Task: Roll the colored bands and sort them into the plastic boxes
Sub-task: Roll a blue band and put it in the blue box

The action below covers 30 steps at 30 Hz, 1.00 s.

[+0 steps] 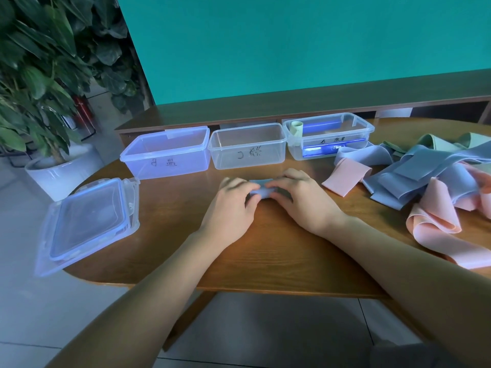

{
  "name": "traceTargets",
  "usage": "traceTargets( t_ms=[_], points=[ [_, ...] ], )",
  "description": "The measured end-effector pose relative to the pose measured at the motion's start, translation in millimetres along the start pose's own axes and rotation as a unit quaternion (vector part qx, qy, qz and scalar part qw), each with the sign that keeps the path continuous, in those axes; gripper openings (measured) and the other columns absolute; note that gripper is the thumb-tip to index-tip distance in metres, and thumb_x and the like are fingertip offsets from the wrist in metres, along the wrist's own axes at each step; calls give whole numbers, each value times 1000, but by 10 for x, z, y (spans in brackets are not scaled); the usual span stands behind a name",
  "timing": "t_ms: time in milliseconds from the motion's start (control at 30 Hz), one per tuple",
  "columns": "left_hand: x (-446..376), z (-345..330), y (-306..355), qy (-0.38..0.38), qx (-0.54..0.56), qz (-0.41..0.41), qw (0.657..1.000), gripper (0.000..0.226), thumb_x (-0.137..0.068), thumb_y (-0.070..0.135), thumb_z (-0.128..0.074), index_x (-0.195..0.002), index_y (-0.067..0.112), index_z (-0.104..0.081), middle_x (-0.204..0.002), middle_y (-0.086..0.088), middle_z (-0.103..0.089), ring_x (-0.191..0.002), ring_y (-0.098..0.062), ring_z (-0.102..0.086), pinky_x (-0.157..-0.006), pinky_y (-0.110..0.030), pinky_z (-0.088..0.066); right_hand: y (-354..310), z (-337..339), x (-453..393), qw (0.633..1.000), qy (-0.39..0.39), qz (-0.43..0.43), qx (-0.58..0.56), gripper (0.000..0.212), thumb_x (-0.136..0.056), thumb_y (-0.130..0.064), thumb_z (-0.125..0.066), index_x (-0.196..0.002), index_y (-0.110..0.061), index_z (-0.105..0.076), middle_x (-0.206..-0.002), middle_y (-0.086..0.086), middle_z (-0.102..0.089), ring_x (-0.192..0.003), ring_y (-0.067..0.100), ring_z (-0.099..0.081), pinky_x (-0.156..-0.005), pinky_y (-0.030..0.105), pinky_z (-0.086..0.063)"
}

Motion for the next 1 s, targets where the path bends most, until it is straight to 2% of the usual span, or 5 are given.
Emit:
traceTargets(
  t_ms=[200,400,700,900,1000],
  points=[
    [-37,-23,-2,1,-6,5,1000,33,-97,23,-63,-129,14,-67,-115,3,-58,-115,-11,-45,-93,-13,-31,41,-22,-93,1000,-16,-14,-3,30,-100,-26,-59,-130,-21,-66,-125,1,-63,-112,21,-56,-97,40,-50],
    [-85,-22,-4,7,7,-14,1000,25,-93,17,-69,-117,16,-71,-110,3,-60,-111,-13,-49,-90,-18,-38,87,-55,-171,999,-41,-31,18,35,-106,-33,-45,-134,-26,-64,-132,0,-59,-113,22,-50,-99,43,-47],
    [-220,-104,-79,-27,14,9,999,33,-95,29,-65,-128,23,-66,-118,7,-58,-118,-15,-44,-95,-21,-34,126,-68,-248,1000,-22,-1,-3,26,-99,-26,-61,-125,-23,-66,-120,-1,-64,-108,20,-56,-94,39,-50],
    [-295,-135,-131,-38,-4,24,999,46,-96,33,-64,-139,22,-57,-131,4,-59,-126,-20,-41,-107,-30,-34,192,-129,-350,999,-38,-34,1,34,-99,-32,-60,-133,-27,-61,-128,-2,-62,-117,23,-55,-102,48,-45],
    [-333,-132,-152,-10,9,2,1000,43,-92,28,-70,-133,22,-62,-125,6,-63,-121,-17,-44,-104,-29,-37,211,-141,-396,997,-53,-49,11,36,-101,-34,-57,-137,-32,-57,-136,-3,-58,-125,25,-49,-106,50,-41]
  ],
)
Point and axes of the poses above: each hand's wrist, its own x-axis away from the middle knuckle, its own z-axis out of the back of the hand, y = z × x, the point moved 1 cm from there along -x, towards the middle knuckle
